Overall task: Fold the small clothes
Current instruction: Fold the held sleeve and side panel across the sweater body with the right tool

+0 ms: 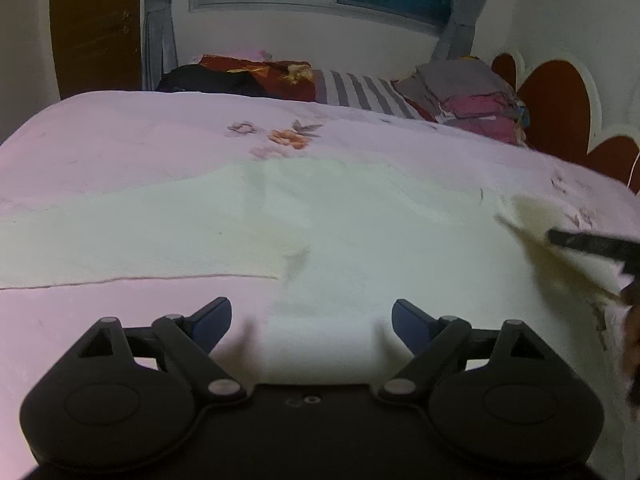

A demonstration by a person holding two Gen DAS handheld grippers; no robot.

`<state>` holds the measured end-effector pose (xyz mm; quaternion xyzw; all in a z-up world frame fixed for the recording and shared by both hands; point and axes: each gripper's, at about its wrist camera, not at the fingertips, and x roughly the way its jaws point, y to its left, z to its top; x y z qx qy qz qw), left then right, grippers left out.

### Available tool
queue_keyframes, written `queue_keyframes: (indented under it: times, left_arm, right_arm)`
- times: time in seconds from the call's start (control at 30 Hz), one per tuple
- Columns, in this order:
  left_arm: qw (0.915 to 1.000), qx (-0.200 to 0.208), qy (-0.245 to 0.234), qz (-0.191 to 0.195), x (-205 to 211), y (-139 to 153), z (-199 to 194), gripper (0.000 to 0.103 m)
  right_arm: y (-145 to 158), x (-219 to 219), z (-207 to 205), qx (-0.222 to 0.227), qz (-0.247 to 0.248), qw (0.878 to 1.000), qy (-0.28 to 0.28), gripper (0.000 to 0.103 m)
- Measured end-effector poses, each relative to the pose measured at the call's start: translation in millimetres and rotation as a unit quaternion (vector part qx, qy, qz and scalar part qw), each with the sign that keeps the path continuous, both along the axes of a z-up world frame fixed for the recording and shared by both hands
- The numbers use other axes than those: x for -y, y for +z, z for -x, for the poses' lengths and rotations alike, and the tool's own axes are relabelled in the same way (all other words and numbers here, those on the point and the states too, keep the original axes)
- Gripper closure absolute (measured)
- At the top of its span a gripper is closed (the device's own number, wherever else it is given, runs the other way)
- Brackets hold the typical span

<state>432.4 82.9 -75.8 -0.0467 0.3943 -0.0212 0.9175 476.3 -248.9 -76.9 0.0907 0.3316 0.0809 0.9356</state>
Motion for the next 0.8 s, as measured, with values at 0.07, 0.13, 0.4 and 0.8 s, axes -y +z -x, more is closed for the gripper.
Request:
queue_keyframes:
  times: [0.07,0.13,0.4,0.8]
  left_arm:
    - [0.9999,0.001,0.002,0.012,-8,2,-3,0.015]
    - [0.9997,0.0,0.003,0.025,-15,1,-7,0.015]
    - [0.9977,-0.007,-0.033,0.058,-6,-8,-31,0.004]
    - [0.9669,-0.095,-0.117,0.206,95,-67,-130,0.056]
  right_arm:
    - [-8,-30,-16,-0.003,0.004,1.0,0.02,0.101]
    - [-19,-59,-25,-0.011,0.005,0.999,0.042,0.101]
    - [-42,-102,-18,0.011,0.068,0.997,0.041,0.026]
    - [-50,37,28,-0.061,-0.032,0.993,-0.101,0.084]
